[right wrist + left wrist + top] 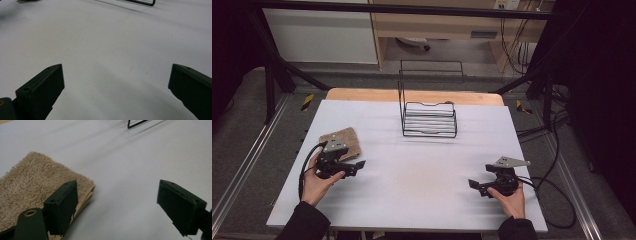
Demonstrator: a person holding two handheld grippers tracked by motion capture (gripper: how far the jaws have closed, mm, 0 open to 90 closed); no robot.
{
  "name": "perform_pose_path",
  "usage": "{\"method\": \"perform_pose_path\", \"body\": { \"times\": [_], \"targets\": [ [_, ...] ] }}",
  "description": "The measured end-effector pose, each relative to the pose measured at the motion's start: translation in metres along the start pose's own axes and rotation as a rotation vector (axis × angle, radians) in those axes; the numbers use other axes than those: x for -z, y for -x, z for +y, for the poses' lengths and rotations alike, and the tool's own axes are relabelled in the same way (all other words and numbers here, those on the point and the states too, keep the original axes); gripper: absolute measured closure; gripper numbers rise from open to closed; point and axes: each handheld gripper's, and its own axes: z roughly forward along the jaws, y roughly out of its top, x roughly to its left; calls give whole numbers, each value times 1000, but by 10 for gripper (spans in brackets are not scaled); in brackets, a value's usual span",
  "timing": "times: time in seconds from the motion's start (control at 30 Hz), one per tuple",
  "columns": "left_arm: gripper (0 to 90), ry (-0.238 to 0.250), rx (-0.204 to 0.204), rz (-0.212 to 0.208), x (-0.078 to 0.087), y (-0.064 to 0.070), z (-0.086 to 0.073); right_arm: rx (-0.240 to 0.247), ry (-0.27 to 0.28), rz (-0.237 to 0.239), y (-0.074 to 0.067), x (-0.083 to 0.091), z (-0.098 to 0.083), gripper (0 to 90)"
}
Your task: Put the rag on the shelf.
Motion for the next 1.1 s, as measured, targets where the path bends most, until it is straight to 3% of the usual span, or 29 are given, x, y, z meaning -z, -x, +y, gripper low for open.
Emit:
{"method": "perform_pose_path", "body": {
  "times": [0.17, 0.23, 0.4, 0.57, 0.7, 0.87, 1.1],
  "targets": [
    [263, -6, 7, 52, -8, -7, 4, 1, -2, 0, 0, 0, 0, 9],
    [341, -4, 20, 57, -10, -11, 6, 2, -7, -1, 0, -1, 0, 10],
    [412, -14, 40, 69, -20, -18, 7, 1, -10, -2, 0, -1, 0, 11],
    [480, -54, 48, 82, -31, -20, 5, 6, -15, -1, 0, -2, 0, 11],
    [524, -83, 29, 102, -40, -18, 4, 2, -18, -2, 0, -2, 0, 11],
    [588, -98, 47, 106, -46, -23, 0, 7, -18, -2, 0, -2, 0, 11],
    [627, -119, 44, 125, -49, -24, -1, 6, -19, -4, 0, -2, 0, 11]
  ]
}}
